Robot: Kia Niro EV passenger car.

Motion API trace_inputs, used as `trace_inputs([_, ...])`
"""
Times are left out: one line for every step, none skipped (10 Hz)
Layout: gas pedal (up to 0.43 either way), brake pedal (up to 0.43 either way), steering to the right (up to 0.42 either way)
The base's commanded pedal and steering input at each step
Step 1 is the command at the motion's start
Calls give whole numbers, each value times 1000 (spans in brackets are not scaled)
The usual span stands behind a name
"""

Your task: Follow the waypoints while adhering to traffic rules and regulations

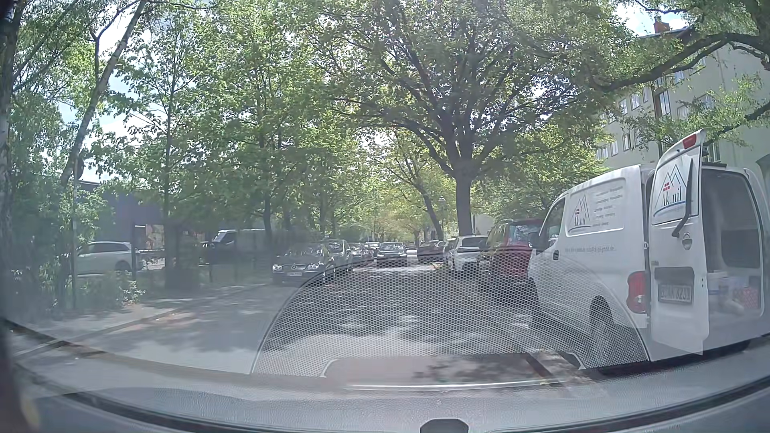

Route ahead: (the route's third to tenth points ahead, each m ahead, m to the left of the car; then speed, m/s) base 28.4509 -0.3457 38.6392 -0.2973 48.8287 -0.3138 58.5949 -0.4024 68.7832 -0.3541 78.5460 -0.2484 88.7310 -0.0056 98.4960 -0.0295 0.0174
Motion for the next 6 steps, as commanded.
trace_inputs([0,366,-5])
trace_inputs([0,360,-5])
trace_inputs([0,360,-5])
trace_inputs([0,354,-5])
trace_inputs([0,354,-5])
trace_inputs([0,354,-5])
